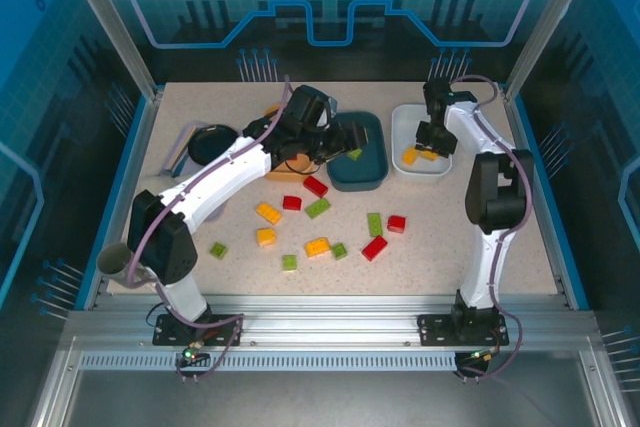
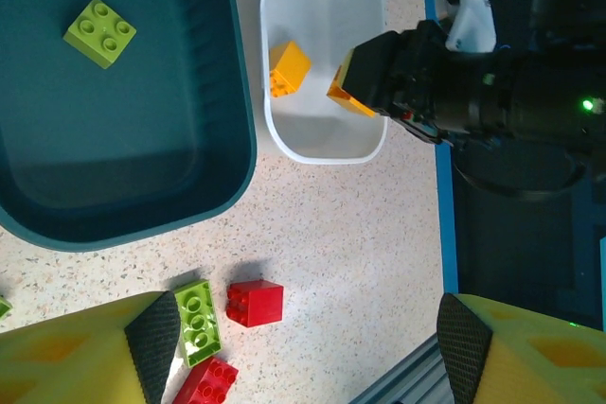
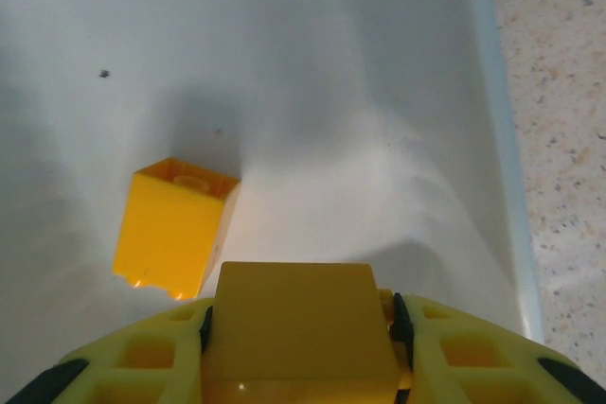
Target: Sort the legos into containers by color
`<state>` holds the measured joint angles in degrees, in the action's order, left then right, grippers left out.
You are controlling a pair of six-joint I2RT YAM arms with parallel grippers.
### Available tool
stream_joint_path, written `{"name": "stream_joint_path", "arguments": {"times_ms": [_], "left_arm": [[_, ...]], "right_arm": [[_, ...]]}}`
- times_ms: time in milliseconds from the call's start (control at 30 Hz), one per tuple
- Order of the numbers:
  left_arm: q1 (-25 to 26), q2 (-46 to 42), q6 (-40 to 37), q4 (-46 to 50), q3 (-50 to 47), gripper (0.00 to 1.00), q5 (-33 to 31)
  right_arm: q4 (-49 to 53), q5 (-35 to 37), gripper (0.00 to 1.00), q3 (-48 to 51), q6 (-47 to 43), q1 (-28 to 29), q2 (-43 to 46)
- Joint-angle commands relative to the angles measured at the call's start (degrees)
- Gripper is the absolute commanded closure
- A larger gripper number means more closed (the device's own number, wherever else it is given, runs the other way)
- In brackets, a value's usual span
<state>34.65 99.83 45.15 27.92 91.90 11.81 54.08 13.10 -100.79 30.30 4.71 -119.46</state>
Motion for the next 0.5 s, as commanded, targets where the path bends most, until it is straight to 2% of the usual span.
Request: {"name": "stream_joint_path", "arguments": {"times_ms": [0,200,467], "left_arm": [[-0.31,1.07,0.64,-0.15,1.38,0.24,0.05],[-0.44,1.02,0.47,0.24,0.82,0.24,-0.21],[-0.88,-0.9,0.45,2.45,-0.62,0.24,-2.42]], "right_arm": [[4.72,0.51,0.7,-3.26,-0.98,-0.59,-2.57],[4.28,-1.62,0.67,-5.58,-0.35,-0.87,-6.5],[4.54,-2.89,0.43,-7.84,-0.96,-1.04,-6.6]]}}
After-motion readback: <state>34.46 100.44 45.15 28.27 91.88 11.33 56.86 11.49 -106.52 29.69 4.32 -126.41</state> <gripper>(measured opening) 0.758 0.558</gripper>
